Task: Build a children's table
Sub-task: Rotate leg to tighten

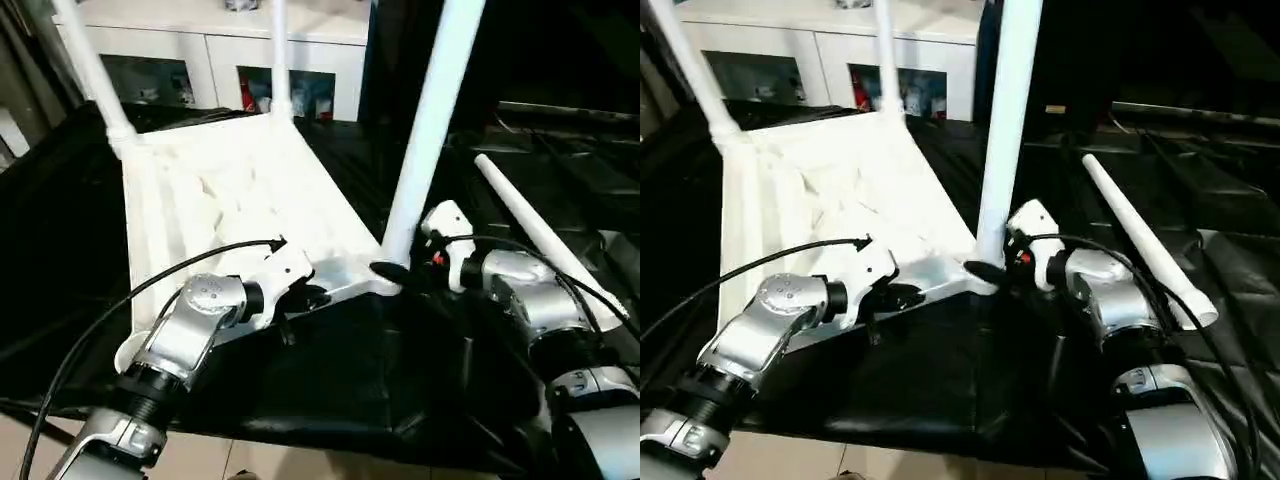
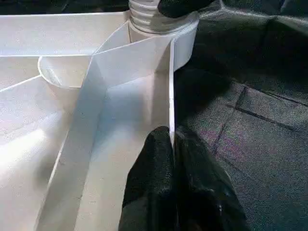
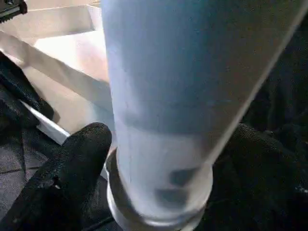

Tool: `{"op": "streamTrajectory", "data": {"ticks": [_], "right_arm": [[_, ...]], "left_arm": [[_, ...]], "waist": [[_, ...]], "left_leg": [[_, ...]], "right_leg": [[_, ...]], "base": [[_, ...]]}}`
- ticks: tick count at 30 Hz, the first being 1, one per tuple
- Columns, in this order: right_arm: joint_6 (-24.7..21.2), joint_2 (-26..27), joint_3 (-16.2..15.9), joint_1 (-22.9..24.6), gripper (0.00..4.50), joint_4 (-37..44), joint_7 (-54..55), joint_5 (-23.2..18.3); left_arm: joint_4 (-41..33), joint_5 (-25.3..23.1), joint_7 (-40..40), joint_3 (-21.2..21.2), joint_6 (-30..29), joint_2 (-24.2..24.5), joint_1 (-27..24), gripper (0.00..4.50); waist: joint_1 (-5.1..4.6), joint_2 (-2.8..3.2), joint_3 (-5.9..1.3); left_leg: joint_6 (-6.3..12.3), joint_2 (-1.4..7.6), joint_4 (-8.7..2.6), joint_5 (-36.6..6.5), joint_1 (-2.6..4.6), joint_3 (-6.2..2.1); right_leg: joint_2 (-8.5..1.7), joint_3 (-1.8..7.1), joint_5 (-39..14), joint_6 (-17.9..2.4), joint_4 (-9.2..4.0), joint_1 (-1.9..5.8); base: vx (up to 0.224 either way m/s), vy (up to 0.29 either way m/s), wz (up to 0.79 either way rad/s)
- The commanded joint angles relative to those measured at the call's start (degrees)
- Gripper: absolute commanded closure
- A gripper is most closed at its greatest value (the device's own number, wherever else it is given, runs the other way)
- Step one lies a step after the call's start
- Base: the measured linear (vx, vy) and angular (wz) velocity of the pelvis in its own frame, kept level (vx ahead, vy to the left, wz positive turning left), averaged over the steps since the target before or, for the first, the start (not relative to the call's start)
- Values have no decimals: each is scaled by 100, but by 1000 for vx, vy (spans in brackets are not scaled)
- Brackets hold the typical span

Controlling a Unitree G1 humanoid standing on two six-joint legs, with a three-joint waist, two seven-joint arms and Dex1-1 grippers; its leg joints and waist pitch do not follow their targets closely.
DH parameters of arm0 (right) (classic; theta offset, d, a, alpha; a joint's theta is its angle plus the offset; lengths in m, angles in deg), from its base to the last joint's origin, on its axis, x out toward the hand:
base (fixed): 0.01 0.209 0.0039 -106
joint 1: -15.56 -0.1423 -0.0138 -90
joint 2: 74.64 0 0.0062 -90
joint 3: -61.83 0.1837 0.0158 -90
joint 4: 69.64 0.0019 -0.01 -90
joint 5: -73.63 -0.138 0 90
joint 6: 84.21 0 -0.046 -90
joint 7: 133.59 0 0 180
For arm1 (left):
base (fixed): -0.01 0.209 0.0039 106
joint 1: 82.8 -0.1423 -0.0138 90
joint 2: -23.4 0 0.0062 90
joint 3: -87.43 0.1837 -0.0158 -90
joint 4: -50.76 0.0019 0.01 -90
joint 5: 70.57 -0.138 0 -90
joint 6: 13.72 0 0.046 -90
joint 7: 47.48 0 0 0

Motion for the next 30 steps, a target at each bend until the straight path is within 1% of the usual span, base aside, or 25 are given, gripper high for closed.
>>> {"op": "streamTrajectory", "data": {"ticks": [1,9,10,11,12,18,21,22,23,24,25,26,27,28,29,30], "right_arm": [[-58,-6,20,15,73,-19,-28,1],[-54,11,-19,32,140,-126,-77,3],[-58,12,-22,38,155,-129,-91,7],[-58,12,-22,38,155,-129,-91,7],[-61,13,-25,45,169,-127,-101,10],[-115,48,-26,97,177,-166,-168,-15],[-373,215,133,140,178,-198,111,-143],[-384,227,143,137,178,-212,158,-139],[-558,456,319,89,178,-461,987,-99],[-558,456,319,89,178,-461,987,-99],[-558,456,319,89,178,-461,987,-99],[-601,540,381,70,178,-556,1287,-84],[-667,715,488,50,178,-676,1827,-77],[-755,936,605,13,178,-801,2451,-83],[-793,1021,650,0,178,-842,2686,-81],[-821,1086,684,-10,178,-874,2864,-80]], "left_arm": [[-355,419,-176,-108,276,-121,23,450],[-409,403,-216,-115,247,-114,-15,450],[-420,405,-221,-113,242,-113,-23,450],[-420,405,-221,-113,242,-113,-23,450],[-429,405,-226,-111,238,-109,-31,450],[-452,416,-239,-97,201,-98,-48,450],[-404,376,-102,-107,92,-153,-43,450],[-392,367,-81,-108,79,-160,-37,450],[-107,175,377,-151,-124,-309,104,450],[-107,175,377,-151,-124,-309,104,450],[-107,175,377,-151,-124,-309,104,450],[24,90,573,-170,-182,-369,171,450],[258,-4,883,-219,-282,-494,313,450],[535,-89,1259,-286,-368,-663,507,450],[635,-117,1396,-312,-401,-727,579,450],[712,-139,1500,-331,-426,-776,635,450]], "waist": [[-14,-107,-392],[-9,-117,-397],[-9,-117,-397],[-9,-118,-397],[-8,-117,-399],[-11,-113,-399],[-15,-113,-395],[-16,-110,-397],[-36,-108,-384],[-65,-107,-362],[-65,-106,-362],[-82,-108,-368],[-102,-104,-341],[-117,-90,-336],[-123,-102,-343],[-135,-102,-342]], "left_leg": [[525,329,-335,-659,71,-123],[544,325,-329,-627,64,-121],[544,326,-329,-617,64,-122],[546,325,-328,-613,61,-122],[550,326,-326,-604,62,-121],[562,325,-326,-598,62,-121],[547,325,-332,-615,61,-123],[536,326,-332,-624,74,-120],[491,327,-340,-674,71,-122],[411,319,-361,-781,76,-128],[355,317,-363,-856,89,-135],[290,321,-364,-931,96,-138],[241,308,-376,-1047,106,-133],[153,295,-388,-1169,124,-140],[97,299,-397,-1208,135,-151],[54,300,-403,-1268,140,-153]], "right_leg": [[-433,293,-793,-1376,-416,302],[-432,290,-775,-1360,-410,309],[-432,290,-771,-1360,-410,308],[-432,291,-766,-1361,-407,310],[-435,290,-759,-1363,-408,310],[-428,287,-718,-1380,-403,310],[-432,289,-763,-1374,-407,311],[-429,290,-779,-1372,-410,302],[-427,293,-864,-1367,-417,293],[-428,296,-1084,-1313,-453,282],[-439,291,-1232,-1283,-468,285],[-446,292,-1377,-1243,-479,292],[-434,299,-1588,-1184,-516,262],[-442,301,-1834,-1108,-544,255],[-441,295,-1911,-1078,-553,264],[-442,297,-1971,-1031,-565,251]], "base": [[0,0,0],[0,0,0],[0,0,0],[0,0,0],[0,0,0],[0,0,0],[0,0,0],[0,0,0],[0,0,0],[0,0,0],[0,0,0],[0,0,0],[0,0,0],[0,0,0],[0,0,0],[0,0,0]]}}
